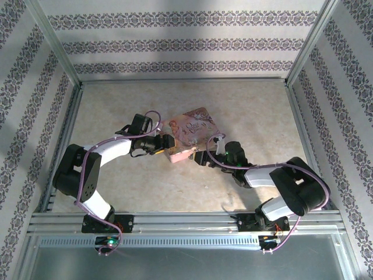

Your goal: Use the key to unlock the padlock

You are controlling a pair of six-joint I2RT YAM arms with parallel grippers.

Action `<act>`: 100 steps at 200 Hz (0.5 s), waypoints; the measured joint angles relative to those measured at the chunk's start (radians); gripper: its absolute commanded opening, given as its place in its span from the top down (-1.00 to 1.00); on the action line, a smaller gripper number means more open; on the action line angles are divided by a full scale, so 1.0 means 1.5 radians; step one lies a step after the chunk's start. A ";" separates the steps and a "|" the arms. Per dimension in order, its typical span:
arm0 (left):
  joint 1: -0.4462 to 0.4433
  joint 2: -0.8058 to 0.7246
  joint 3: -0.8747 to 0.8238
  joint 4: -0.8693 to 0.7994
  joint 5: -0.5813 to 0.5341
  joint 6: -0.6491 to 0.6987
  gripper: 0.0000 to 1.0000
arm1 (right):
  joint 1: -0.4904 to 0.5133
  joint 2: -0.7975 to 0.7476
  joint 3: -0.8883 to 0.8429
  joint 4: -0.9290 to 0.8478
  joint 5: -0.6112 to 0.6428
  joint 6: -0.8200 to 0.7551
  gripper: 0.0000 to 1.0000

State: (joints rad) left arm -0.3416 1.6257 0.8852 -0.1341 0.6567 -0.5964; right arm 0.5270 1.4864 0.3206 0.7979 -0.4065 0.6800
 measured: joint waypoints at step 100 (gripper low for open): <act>0.000 -0.007 -0.004 0.000 -0.009 0.000 -0.43 | 0.009 0.122 0.053 0.085 0.001 -0.002 -0.20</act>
State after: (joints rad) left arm -0.3412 1.6150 0.8791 -0.1341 0.6430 -0.5964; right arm 0.5411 1.6688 0.4004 0.9260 -0.4046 0.6777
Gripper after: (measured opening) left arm 0.715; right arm 0.612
